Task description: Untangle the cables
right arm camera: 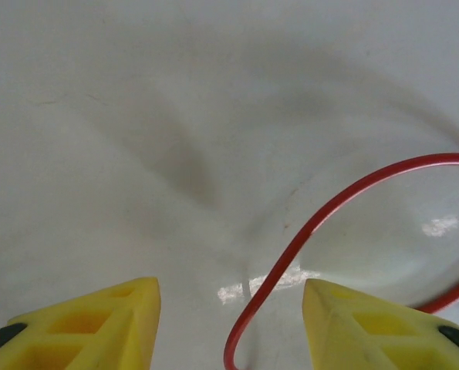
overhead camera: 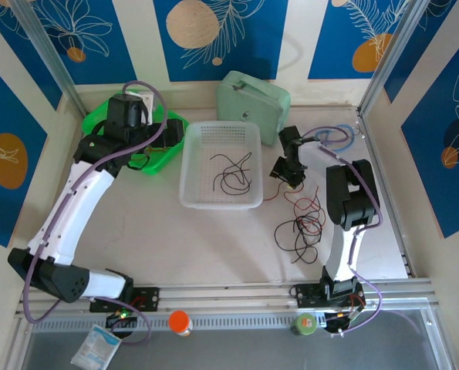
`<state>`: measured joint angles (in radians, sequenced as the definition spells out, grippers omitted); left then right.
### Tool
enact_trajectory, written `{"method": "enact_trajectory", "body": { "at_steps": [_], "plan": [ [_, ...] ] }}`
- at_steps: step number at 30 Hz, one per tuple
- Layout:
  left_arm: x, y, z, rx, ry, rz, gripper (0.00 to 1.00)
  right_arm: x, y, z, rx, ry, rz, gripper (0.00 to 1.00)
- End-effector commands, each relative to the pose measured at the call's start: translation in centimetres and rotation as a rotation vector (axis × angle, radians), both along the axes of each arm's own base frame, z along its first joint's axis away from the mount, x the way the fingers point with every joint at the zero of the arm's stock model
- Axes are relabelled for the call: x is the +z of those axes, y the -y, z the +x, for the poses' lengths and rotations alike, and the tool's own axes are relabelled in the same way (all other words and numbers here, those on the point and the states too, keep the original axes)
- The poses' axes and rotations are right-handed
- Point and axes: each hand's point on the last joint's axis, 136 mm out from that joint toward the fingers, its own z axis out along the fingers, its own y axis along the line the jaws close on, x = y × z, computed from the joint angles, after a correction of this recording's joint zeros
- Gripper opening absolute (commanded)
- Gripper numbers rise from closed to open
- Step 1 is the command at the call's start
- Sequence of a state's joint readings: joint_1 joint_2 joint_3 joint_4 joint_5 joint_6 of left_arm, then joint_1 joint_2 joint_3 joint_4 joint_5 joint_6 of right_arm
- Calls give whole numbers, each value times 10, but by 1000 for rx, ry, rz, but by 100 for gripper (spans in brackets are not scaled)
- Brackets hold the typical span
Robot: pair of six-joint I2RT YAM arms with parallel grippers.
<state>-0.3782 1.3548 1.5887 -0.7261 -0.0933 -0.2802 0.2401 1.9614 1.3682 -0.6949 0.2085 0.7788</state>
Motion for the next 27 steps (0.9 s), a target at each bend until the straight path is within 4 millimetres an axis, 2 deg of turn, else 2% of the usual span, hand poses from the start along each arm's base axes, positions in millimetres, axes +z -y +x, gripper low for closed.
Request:
{"method": "enact_trajectory", "body": {
  "at_steps": [1,5,8,10,12,15,19,22,27],
  "plan": [
    [0,1,-11,-14,-10,-3,100,-10,1,0,-34,-33,-22,47],
    [0,6,-17,-31,-21,0,100,-15,1,-1,-42,-37,-25,23],
    [2,13,-24,-58,-24,5,100,0,2,2,-40,7,-30,3],
    [5,20,-29,-82,-22,6,100,19,5,4,-42,58,-34,0],
    [7,30,-35,-116,-21,4,98,46,8,4,-39,123,-37,0],
    [10,49,-46,-181,-23,-8,97,96,12,0,-24,246,-33,0],
    [10,79,-57,-280,-39,-54,96,168,9,-19,66,417,-9,0],
    [12,107,-65,-365,-50,-114,95,211,-6,-39,211,545,67,0],
    [22,157,-79,-544,-52,-240,95,269,-50,-86,651,826,230,0]
  ]
}}
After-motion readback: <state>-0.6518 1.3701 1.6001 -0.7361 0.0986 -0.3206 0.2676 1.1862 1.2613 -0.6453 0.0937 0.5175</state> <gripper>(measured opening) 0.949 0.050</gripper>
